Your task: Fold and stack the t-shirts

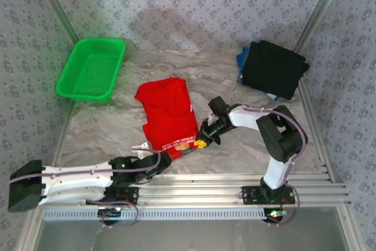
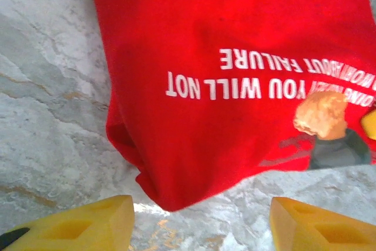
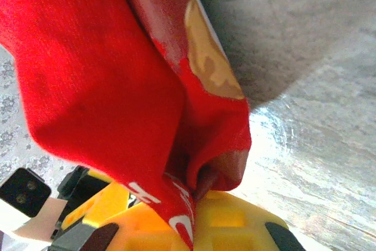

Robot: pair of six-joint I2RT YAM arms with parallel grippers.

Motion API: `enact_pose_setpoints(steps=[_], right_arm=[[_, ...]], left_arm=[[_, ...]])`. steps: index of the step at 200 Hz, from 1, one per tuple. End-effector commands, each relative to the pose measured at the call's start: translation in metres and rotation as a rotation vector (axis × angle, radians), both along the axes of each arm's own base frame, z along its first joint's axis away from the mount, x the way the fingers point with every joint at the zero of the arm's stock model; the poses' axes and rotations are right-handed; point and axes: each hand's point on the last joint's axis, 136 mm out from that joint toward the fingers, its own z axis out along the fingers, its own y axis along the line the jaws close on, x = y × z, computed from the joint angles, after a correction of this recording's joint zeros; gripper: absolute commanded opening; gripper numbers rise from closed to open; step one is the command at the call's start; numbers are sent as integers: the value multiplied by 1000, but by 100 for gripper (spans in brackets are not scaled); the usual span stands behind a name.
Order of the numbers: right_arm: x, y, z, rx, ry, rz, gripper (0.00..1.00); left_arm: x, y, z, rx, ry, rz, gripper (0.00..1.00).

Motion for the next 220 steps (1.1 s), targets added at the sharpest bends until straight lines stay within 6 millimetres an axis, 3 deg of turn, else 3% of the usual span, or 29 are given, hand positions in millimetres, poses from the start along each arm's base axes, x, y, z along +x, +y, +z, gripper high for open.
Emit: enact_pose_setpoints(steps=[1, 25, 67, 123, 134, 158, 185, 220], right_arm=[[-5, 3, 3, 26, 17, 26, 1], [-3, 3, 2, 32, 17, 25, 1], [-4, 3, 0, 35, 19, 26, 1], [-8, 0, -5, 33, 29, 28, 1], [-9, 0, -5, 34, 29, 29, 1], [-8, 0, -6, 34, 29, 29, 1], [-9, 0, -7, 38, 31, 29, 0], [-9, 0, -8, 40, 34, 33, 0]], left_arm=[[0, 23, -22, -403, 338, 817, 63], [-5, 22, -27, -365, 360, 820, 65], [17, 31, -25, -417, 281, 894, 65], [34, 17, -29, -460, 270, 907, 57], [34, 17, -31, -454, 272, 914, 53], [46, 17, -26, -468, 237, 912, 32], [64, 10, -18, -474, 223, 883, 22], [69, 10, -16, -473, 205, 872, 11]])
